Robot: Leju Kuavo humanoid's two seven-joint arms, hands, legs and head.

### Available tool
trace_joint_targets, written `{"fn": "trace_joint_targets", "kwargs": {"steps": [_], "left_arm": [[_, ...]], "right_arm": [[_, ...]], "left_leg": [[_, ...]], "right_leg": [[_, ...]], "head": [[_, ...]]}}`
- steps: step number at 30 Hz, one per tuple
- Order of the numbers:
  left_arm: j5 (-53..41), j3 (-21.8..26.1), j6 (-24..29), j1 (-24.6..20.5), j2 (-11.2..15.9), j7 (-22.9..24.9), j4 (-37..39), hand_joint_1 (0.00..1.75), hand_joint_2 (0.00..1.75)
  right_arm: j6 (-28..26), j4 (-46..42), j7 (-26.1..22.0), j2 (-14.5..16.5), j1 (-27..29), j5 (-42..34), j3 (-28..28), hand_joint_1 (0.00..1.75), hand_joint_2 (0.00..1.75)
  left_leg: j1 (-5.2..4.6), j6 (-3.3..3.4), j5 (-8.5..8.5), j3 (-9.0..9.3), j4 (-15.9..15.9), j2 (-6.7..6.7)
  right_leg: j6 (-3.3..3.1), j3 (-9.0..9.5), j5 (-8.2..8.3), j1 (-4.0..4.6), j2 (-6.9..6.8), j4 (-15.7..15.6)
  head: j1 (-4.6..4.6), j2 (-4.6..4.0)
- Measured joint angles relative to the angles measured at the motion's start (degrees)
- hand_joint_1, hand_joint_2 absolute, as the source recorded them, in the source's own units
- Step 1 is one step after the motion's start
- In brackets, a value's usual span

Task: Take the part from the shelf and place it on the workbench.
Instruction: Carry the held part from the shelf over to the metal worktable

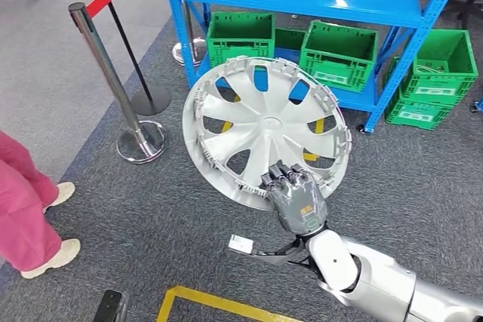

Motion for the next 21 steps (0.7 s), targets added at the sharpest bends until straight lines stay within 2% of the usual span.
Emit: {"fn": "trace_joint_targets", "kwargs": {"steps": [1, 2, 4, 5, 6, 8, 9, 10, 11, 12, 13, 15, 16, 17, 18, 19, 20, 21], "left_arm": [[-0.02, 0.00, 0.00, -0.11, -0.01, -0.01, 0.00, 0.00, 0.00], [-0.03, 0.00, 0.00, -0.16, -0.02, -0.02, 0.00, 0.00, 0.00], [-0.05, 0.01, 0.00, 0.01, -0.02, -0.03, 0.00, 0.00, 0.00], [-0.08, 0.02, 0.01, 0.14, -0.05, -0.03, 0.00, 0.00, 0.00], [-0.10, 0.04, 0.02, 0.19, -0.04, -0.04, 0.00, 0.00, 0.00], [-0.21, 0.09, 0.04, 0.11, -0.05, -0.05, 0.00, 0.00, 0.00], [-0.26, 0.13, 0.04, 0.06, -0.03, -0.05, 0.00, 0.00, 0.00], [-0.33, 0.16, 0.03, 0.05, -0.06, -0.05, 0.00, 0.00, 0.00], [-0.38, 0.20, 0.03, 0.07, -0.09, -0.05, 0.00, 0.00, 0.00], [-0.42, 0.24, 0.02, 0.10, -0.10, -0.05, 0.00, 0.00, 0.00], [-0.45, 0.27, 0.02, 0.10, -0.12, -0.05, 0.00, 0.00, 0.00], [-0.49, 0.33, 0.02, 0.07, -0.15, -0.05, 0.00, 0.00, 0.00], [-0.51, 0.36, 0.02, 0.05, -0.15, -0.05, 0.00, 0.00, 0.00], [-0.52, 0.38, 0.02, 0.07, -0.15, -0.05, 0.00, 0.00, 0.00], [-0.54, 0.40, 0.02, 0.15, -0.14, -0.05, 0.00, 0.00, 0.00], [-0.56, 0.42, 0.02, 0.26, -0.09, -0.05, 0.00, 0.00, 0.00], [-0.57, 0.44, 0.02, 0.39, -0.13, -0.06, 0.00, 0.00, 0.00], [-0.60, 0.45, 0.03, 0.47, -0.16, -0.06, 0.00, 0.00, 0.00]], "right_arm": [[-0.01, -0.07, 0.00, -0.04, -0.11, 0.00, -0.01, 1.75, 1.75], [-0.01, -0.14, 0.00, -0.09, -0.20, 0.00, -0.01, 1.75, 1.75], [-0.01, -0.32, -0.01, -0.13, -0.35, 0.01, -0.02, 1.75, 1.75], [-0.01, -0.41, -0.01, -0.14, -0.40, 0.00, -0.02, 1.75, 1.75], [-0.01, -0.50, -0.01, -0.16, -0.45, -0.01, -0.02, 1.75, 1.75], [-0.01, -0.56, 0.00, -0.25, -0.50, 0.00, -0.01, 1.75, 1.75], [-0.01, -0.57, 0.00, -0.27, -0.49, 0.01, 0.02, 1.75, 1.75], [-0.01, -0.57, -0.01, -0.28, -0.47, 0.02, 0.07, 1.75, 1.75], [0.01, -0.57, -0.02, -0.28, -0.45, 0.02, 0.14, 1.75, 1.75], [0.02, -0.57, -0.03, -0.28, -0.44, 0.01, 0.20, 1.75, 1.75], [0.03, -0.57, -0.03, -0.28, -0.46, 0.01, 0.25, 1.75, 1.75], [0.03, -0.57, -0.03, -0.34, -0.56, 0.01, 0.29, 1.75, 1.75], [0.03, -0.62, -0.03, -0.38, -0.63, 0.01, 0.30, 1.75, 1.75], [0.03, -0.68, -0.04, -0.43, -0.69, 0.02, 0.32, 1.75, 1.75], [0.03, -0.77, -0.06, -0.46, -0.72, 0.02, 0.34, 1.75, 1.75], [0.03, -0.89, -0.08, -0.45, -0.75, 0.03, 0.37, 1.75, 1.75], [0.02, -0.96, -0.08, -0.46, -0.80, 0.02, 0.39, 1.75, 1.75], [0.01, -1.04, -0.07, -0.49, -0.86, 0.02, 0.40, 1.75, 1.75]], "left_leg": [[-0.22, 0.32, 0.45, 1.17, -2.29, 0.78], [-0.44, 0.65, 0.46, 1.49, -3.30, 1.00], [-0.49, 1.41, 0.71, 1.23, -3.60, -0.38], [-0.37, 1.77, 0.87, 1.20, -3.73, -1.04], [-0.20, 2.12, 1.04, 1.20, -3.86, -1.69], [0.02, 2.57, 1.27, 1.18, -3.96, -3.02], [0.02, 2.70, 1.32, 1.15, -3.95, -3.75], [-0.01, 2.75, 1.36, 1.13, -3.94, -4.54], [-0.03, 2.77, 1.39, 1.12, -3.93, -5.36], [-0.04, 2.77, 1.42, 1.13, -3.92, -6.19], [-0.02, 2.72, 1.47, 1.16, -3.89, -7.09], [0.02, 2.43, 1.63, 1.06, -3.79, -8.74], [0.07, 2.12, 1.79, 0.85, -3.74, -9.48], [0.15, 1.75, 1.99, 0.58, -3.75, -10.10], [0.26, 1.33, 2.23, 0.30, -3.85, -10.68], [0.40, 0.92, 2.47, 0.07, -3.98, -11.22], [0.39, 0.62, 2.47, -0.11, -3.93, -10.75], [0.31, 0.37, 1.92, -0.54, -3.20, -9.34]], "right_leg": [[0.27, 0.00, -0.04, 0.19, -0.61, 0.02], [0.58, 0.03, -0.05, 0.36, -1.23, -0.04], [1.23, 0.16, -0.11, 0.40, -2.33, -0.26], [1.56, 0.05, -0.52, 0.29, -1.78, 0.06], [1.84, -0.49, -1.51, 0.17, -0.39, 1.41], [2.16, -3.29, -5.02, -0.01, 3.40, 7.90], [2.20, -5.18, -6.78, -0.02, 4.48, 12.05], [2.22, -6.75, -7.79, 0.00, 4.90, 15.26], [2.18, -7.52, -7.76, 0.02, 5.05, 16.60], [2.09, -7.28, -6.70, 0.03, 5.14, 15.78], [1.94, -5.81, -4.69, 0.00, 5.50, 12.54], [1.62, -1.85, -1.26, -0.27, 7.86, 4.16], [1.53, -0.33, -0.39, -0.39, 8.99, 1.18], [1.44, 0.33, -0.29, -0.42, 9.71, -0.11], [1.31, 0.49, -0.38, -0.34, 9.63, -0.30], [1.04, 0.57, -0.19, -0.29, 8.94, -0.36], [0.64, 0.62, -0.01, -0.30, 8.22, -0.52], [0.22, 0.72, 0.18, -0.35, 7.45, -0.78]], "head": [[0.01, 0.00], [-0.02, 0.00], [-0.02, 0.00], [0.01, 0.00], [0.10, 0.00], [0.35, 0.00], [0.42, 0.00], [0.45, 0.00], [0.45, 0.00], [0.45, 0.00], [0.46, 0.00], [0.44, 0.00], [0.42, 0.00], [0.38, 0.00], [0.37, 0.00], [0.37, 0.00], [0.36, 0.00], [0.21, 0.00]]}}
